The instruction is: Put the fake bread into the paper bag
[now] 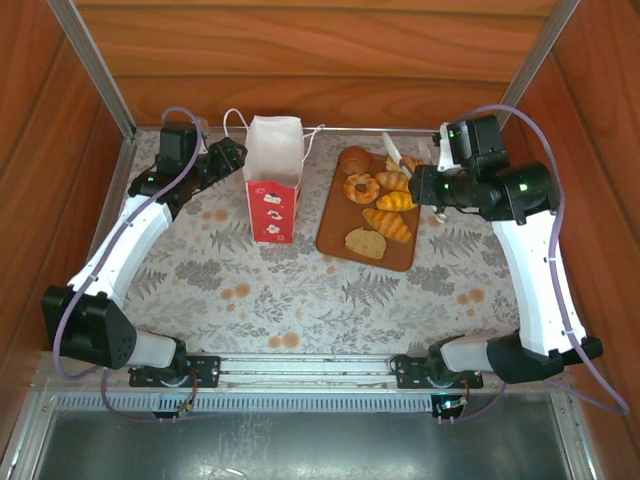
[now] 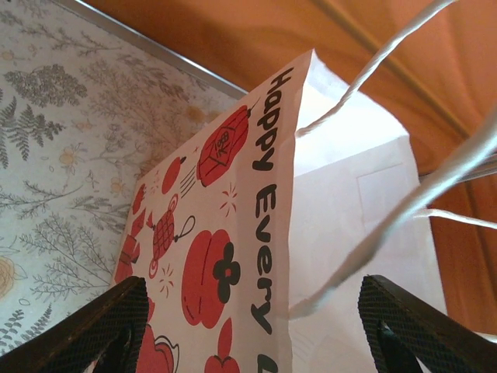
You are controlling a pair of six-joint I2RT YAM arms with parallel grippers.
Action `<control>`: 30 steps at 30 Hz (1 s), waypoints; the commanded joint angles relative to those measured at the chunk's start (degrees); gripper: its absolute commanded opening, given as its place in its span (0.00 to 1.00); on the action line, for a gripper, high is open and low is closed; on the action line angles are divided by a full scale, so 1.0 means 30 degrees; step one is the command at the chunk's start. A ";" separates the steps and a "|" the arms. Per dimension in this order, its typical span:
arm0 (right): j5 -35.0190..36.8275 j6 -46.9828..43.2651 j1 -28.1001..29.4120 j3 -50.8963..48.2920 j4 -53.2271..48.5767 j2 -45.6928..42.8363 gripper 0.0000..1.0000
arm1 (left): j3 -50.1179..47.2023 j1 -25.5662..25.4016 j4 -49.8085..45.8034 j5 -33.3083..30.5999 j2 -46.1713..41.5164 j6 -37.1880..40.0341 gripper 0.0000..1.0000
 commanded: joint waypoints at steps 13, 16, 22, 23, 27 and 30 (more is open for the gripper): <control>-0.1857 -0.1343 -0.1276 -0.2976 0.2662 0.3056 0.57 | -0.1096 0.0509 -0.0244 0.0112 -0.1527 0.0086 0.79; -0.1805 -0.1491 -0.1241 -0.2836 0.3532 0.4233 0.57 | -0.1154 0.0553 -0.0268 0.0111 -0.1526 0.0058 0.80; -0.1444 -0.2182 -0.0861 -0.0852 0.4710 0.7911 0.57 | -0.1031 0.0534 -0.0248 0.0193 -0.1300 0.0087 0.81; -0.1282 -0.2306 -0.0789 -0.0338 0.4786 0.8611 0.57 | -0.1025 0.0546 -0.0244 0.0176 -0.1292 0.0103 0.82; -0.0127 -0.3087 -0.0560 0.1848 0.4722 1.1413 0.58 | -0.1105 0.0552 -0.0247 0.0046 -0.1248 0.0103 0.86; 0.0221 -0.3502 -0.0532 0.3651 0.4334 1.3307 0.58 | -0.1085 0.0579 -0.0273 0.0192 -0.1148 0.0037 0.87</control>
